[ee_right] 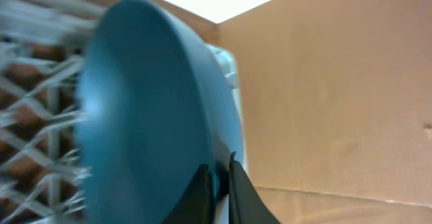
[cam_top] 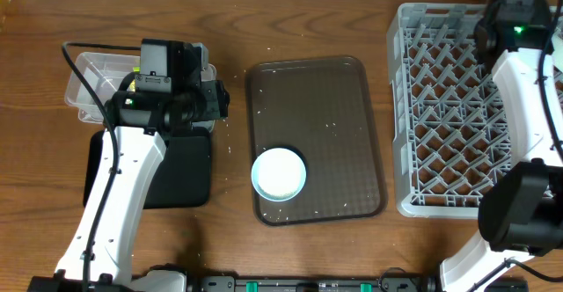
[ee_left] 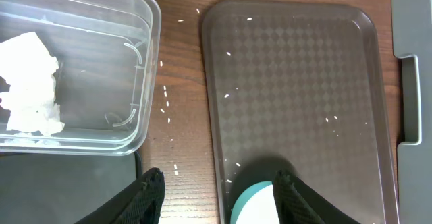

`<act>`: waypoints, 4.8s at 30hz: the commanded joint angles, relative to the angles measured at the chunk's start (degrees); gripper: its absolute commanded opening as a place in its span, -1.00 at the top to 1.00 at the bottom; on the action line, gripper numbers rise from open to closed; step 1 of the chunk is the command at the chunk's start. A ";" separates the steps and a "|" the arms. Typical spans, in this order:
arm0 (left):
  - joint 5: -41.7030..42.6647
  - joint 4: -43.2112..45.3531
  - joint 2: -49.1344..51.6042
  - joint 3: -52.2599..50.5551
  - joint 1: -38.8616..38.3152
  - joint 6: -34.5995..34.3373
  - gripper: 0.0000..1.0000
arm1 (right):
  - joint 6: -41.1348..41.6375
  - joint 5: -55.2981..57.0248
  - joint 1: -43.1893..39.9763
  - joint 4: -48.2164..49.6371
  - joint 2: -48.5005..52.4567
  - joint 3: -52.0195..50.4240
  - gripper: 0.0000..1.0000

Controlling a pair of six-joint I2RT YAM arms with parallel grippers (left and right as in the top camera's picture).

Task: Sort waste into correct bins and load items into the dishwasher rack
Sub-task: 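Carry the blue bowl with the right gripper to the rack's far side and lower it, then reach the left gripper to the white rice bowl and grasp its rim, then carry the rice bowl with the left gripper over the black tray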

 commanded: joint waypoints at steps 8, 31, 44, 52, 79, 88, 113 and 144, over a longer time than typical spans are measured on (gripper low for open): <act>-0.57 -0.15 0.33 -0.33 0.26 0.33 -0.09 | 11.04 -4.52 -0.44 -8.85 2.03 -1.88 0.50; -0.57 -0.15 0.33 -0.33 0.26 0.33 -0.09 | 19.15 -25.68 6.10 -4.87 -9.68 -1.86 -0.22; -0.57 -0.15 0.33 -0.33 0.26 0.33 -0.09 | 19.87 -36.37 6.10 -8.04 -9.33 -1.88 -0.19; -0.57 -0.15 0.33 -0.33 0.26 0.33 -0.09 | 19.85 -45.83 6.23 -9.33 -9.33 -1.88 -0.18; -0.52 -2.73 0.33 -0.33 -1.77 -0.72 -0.08 | 25.07 -55.08 27.19 -13.29 -8.96 -19.65 -0.14; -0.57 -4.13 2.23 -1.33 -13.92 -7.76 -0.07 | 35.30 -39.76 26.82 -12.07 -8.96 -19.91 -0.20; -0.61 2.51 23.34 -2.23 -29.18 -26.77 0.06 | 46.01 -29.35 22.80 -12.66 -8.96 -19.91 -0.20; -8.83 1.46 23.71 -0.63 -31.69 -27.17 0.88 | 45.97 -29.51 22.80 -13.73 -8.96 -19.91 -0.20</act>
